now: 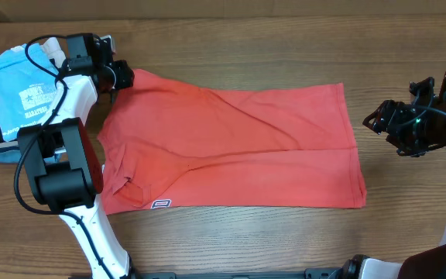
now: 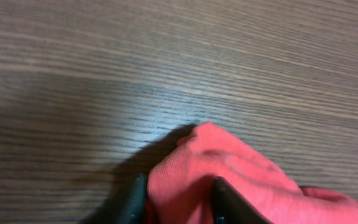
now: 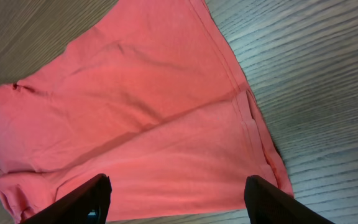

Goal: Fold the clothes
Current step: 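Grasp the shirt's top left and top right corners with both grippers, then fold the top edge down toward the bottom edge with both grippers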

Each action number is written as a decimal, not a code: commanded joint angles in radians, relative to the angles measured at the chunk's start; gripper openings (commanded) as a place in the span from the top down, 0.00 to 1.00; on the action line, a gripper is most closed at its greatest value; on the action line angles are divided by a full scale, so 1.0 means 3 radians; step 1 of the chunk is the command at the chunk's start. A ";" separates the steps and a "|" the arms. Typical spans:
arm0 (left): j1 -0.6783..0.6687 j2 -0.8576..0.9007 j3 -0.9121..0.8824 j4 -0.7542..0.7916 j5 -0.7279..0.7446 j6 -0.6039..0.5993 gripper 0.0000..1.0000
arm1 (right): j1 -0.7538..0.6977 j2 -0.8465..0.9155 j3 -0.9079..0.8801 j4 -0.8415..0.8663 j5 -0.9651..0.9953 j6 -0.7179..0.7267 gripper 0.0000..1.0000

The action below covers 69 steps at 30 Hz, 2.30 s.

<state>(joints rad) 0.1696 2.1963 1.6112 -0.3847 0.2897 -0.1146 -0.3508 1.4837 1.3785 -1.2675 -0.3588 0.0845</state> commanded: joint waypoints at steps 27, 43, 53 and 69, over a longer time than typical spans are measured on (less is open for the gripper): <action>0.0001 -0.0018 0.0094 -0.0589 0.1266 0.0009 0.96 | 0.0579 0.1448 0.0066 0.2323 0.0083 -0.0058 0.27; 0.0000 -0.0018 0.0094 -0.0678 0.1092 0.0009 0.96 | 0.0619 0.2035 0.0066 0.3124 0.0582 0.0003 0.34; 0.0000 -0.0018 0.0094 -0.0710 0.1091 0.0009 0.96 | 0.0627 0.2227 0.0066 0.3241 0.0566 0.0005 0.36; -0.0001 -0.0018 0.0094 -0.0725 0.0944 0.0009 0.96 | 0.0645 0.2261 0.0069 0.3320 0.0528 0.0095 0.96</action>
<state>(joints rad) 0.1696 2.2017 1.6161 -0.6022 0.5858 -0.1230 -0.1612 2.1517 1.3853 -0.2764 -0.2058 0.0914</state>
